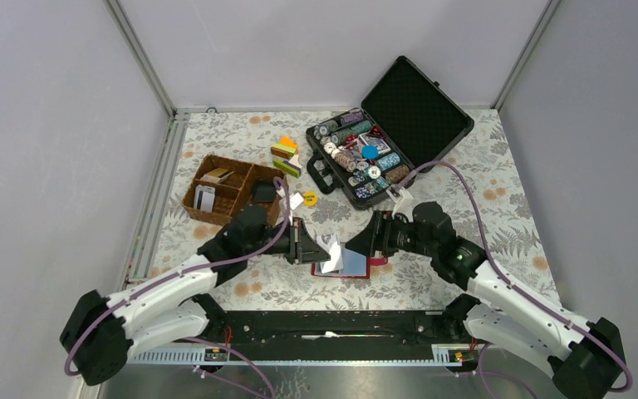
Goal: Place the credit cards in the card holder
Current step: Insert the credit card into the card holder.
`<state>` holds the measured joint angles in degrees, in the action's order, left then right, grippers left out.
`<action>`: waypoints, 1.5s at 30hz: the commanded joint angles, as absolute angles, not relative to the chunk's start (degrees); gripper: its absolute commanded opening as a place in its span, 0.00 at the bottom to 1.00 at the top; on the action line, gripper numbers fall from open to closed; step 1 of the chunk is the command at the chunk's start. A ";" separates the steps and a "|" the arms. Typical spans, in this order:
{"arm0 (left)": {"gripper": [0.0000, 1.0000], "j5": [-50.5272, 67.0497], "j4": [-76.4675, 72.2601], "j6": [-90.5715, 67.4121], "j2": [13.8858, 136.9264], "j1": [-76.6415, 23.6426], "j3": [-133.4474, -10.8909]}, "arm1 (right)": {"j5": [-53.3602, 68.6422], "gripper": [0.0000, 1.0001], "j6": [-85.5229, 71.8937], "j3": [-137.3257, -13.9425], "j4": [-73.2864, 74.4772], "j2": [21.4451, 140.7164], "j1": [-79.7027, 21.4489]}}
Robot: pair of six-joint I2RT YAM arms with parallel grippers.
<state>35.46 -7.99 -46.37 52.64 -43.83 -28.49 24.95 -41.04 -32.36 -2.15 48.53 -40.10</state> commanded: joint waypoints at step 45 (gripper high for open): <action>0.00 44.53 -20.91 -49.45 94.85 -38.60 -34.81 | -10.63 0.00 -36.31 -32.93 17.79 71.32 -39.98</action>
<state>41.17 -17.23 -48.80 93.34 -39.68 -32.58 -8.01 -37.26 -31.03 18.26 70.63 -40.07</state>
